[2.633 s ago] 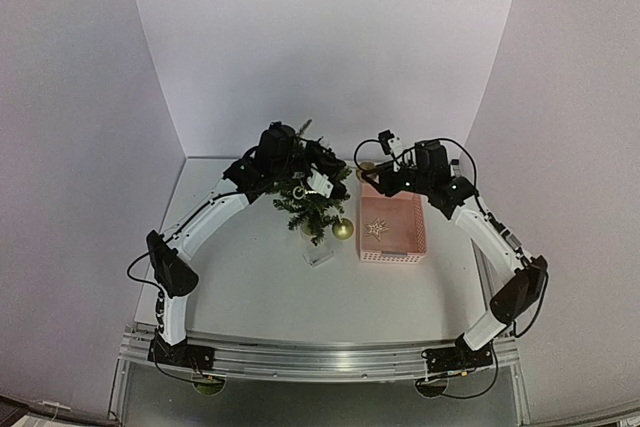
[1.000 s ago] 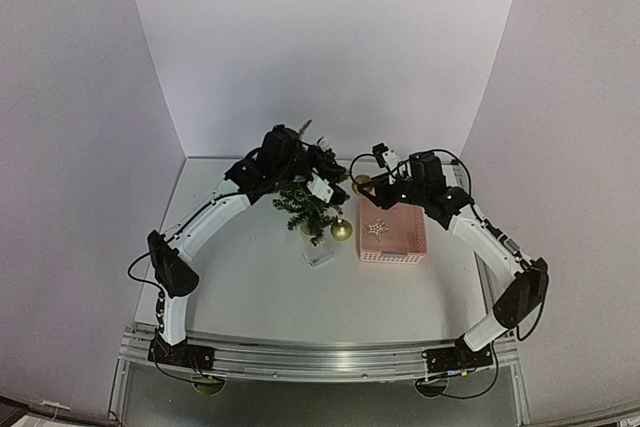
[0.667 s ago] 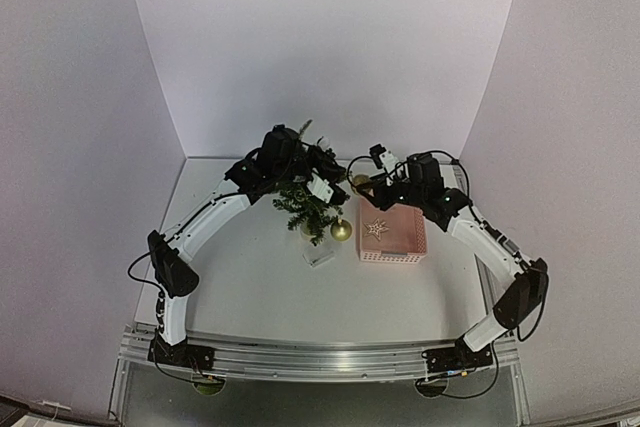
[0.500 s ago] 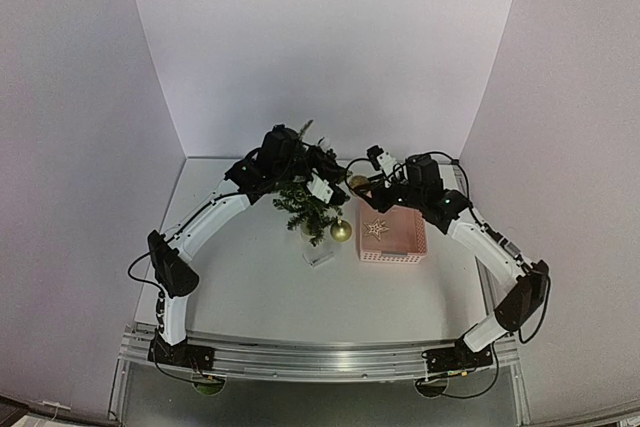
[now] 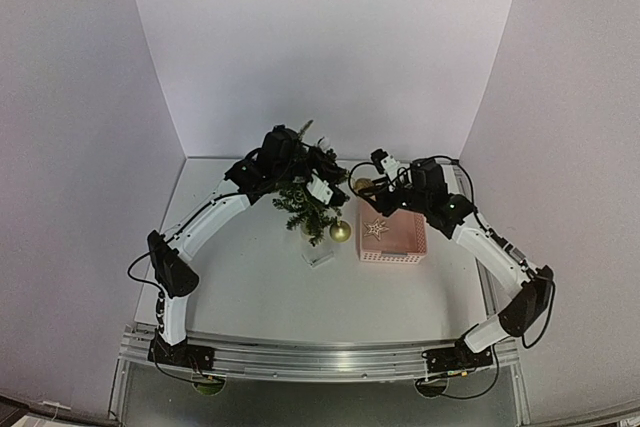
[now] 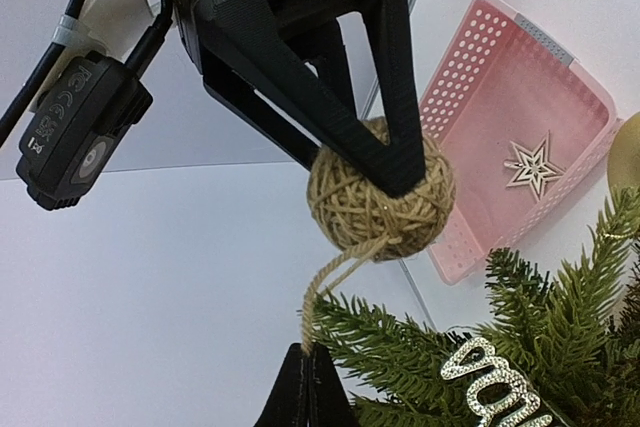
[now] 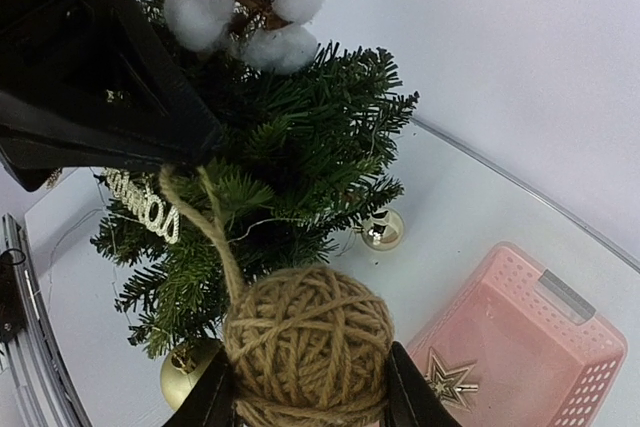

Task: Decorate the small christmas tree

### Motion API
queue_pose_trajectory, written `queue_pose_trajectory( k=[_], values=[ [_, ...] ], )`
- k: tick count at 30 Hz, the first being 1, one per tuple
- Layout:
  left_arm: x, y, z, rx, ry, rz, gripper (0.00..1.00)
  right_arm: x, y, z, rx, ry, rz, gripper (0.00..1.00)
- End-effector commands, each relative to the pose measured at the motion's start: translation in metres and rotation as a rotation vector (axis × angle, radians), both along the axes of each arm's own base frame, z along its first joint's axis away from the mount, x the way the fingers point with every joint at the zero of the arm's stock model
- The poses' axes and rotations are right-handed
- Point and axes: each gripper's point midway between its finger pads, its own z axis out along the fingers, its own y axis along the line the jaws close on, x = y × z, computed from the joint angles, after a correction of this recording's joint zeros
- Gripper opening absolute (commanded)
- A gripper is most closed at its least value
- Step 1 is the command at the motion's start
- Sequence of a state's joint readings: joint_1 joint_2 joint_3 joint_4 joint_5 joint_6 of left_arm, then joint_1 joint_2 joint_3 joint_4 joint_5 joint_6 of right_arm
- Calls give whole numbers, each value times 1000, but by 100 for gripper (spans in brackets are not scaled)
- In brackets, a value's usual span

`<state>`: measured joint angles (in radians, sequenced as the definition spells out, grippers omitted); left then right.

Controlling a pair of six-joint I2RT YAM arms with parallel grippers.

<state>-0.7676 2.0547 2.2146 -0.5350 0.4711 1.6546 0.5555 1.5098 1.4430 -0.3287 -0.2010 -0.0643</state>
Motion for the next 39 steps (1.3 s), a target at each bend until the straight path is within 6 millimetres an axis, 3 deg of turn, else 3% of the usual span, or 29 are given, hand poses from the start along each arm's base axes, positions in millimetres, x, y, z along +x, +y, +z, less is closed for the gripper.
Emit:
queue_pose_trajectory(
  k=[1, 10, 16, 22, 29, 35, 39],
  values=[
    [-8, 15, -12, 72, 35, 8, 0, 8, 4, -14, -28, 5, -13, 5],
    [-4, 18, -19, 83, 40, 22, 0, 17, 9, -14, -28, 8, -23, 7],
    [-4, 17, -20, 84, 38, 18, 0, 17, 12, -13, -14, 18, -13, 22],
    [0, 19, -17, 76, 32, 32, 0, 15, 15, -11, -3, 21, 3, 29],
    [3, 22, -13, 67, 24, 38, 0, 8, 24, -10, 32, 51, 59, 54],
    [1, 21, -10, 56, 19, 28, 0, 2, 26, -1, 63, 55, 77, 66],
    [-2, 20, -11, 53, 22, 16, 0, -1, 23, 7, 72, 39, 72, 69]
  ],
)
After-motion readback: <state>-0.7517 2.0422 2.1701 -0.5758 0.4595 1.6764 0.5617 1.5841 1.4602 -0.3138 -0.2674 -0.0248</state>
